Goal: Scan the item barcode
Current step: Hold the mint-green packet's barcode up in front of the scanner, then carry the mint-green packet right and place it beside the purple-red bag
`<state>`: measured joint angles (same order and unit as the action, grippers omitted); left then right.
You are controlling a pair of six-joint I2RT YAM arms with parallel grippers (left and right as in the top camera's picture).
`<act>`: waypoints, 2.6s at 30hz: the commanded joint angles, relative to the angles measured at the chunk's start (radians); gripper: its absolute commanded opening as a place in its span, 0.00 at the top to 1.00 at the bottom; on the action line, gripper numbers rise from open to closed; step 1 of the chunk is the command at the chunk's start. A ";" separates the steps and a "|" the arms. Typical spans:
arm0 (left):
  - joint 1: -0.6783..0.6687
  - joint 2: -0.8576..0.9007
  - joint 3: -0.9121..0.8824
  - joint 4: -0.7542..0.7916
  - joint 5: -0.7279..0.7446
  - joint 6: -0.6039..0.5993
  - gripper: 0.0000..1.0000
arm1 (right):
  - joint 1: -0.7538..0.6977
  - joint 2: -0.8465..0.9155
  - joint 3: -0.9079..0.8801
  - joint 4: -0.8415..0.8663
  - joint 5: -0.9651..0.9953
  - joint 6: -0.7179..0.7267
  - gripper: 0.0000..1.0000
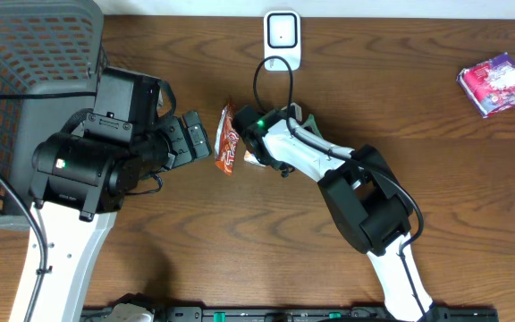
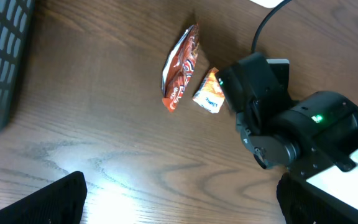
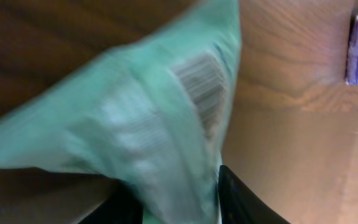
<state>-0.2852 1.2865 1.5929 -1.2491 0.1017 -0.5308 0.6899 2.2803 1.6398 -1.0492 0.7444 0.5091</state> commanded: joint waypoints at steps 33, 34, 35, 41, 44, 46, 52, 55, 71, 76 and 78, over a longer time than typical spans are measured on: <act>0.001 -0.005 0.006 0.000 -0.006 -0.002 0.02 | -0.032 -0.009 0.019 0.042 0.054 -0.420 0.50; 0.001 -0.005 0.006 0.000 -0.006 -0.002 0.02 | -0.041 -0.009 0.013 0.048 0.054 -0.420 0.50; 0.001 -0.005 0.006 0.000 -0.006 -0.002 0.02 | -0.050 -0.009 0.011 0.048 0.054 -0.420 0.50; 0.001 -0.005 0.006 0.000 -0.006 -0.002 0.02 | -0.129 -0.009 0.005 0.093 0.057 -0.420 0.48; 0.001 -0.005 0.006 0.000 -0.006 -0.002 0.02 | -0.177 -0.009 0.005 0.116 -0.027 -0.445 0.50; 0.001 -0.005 0.006 0.000 -0.006 -0.002 0.02 | -0.214 -0.009 0.002 0.136 -0.142 -0.496 0.49; 0.001 -0.005 0.006 0.000 -0.006 -0.002 0.02 | -0.352 -0.009 -0.001 0.186 -0.232 -0.511 0.52; 0.001 -0.005 0.006 0.000 -0.006 -0.002 0.02 | -0.405 -0.009 -0.001 0.183 -0.261 -0.512 0.62; 0.001 -0.005 0.006 0.000 -0.006 -0.002 0.02 | -0.514 -0.009 0.055 0.133 -0.855 -0.570 0.99; 0.001 -0.005 0.006 0.000 -0.006 -0.002 0.02 | -0.500 -0.010 0.111 0.114 -1.058 -0.542 0.99; 0.001 -0.005 0.006 0.000 -0.006 -0.002 0.02 | -0.496 -0.010 0.140 0.123 -1.135 -0.510 0.99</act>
<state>-0.2852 1.2865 1.5929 -1.2491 0.1017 -0.5308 0.1707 2.2379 1.7393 -0.9298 -0.1246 -0.0418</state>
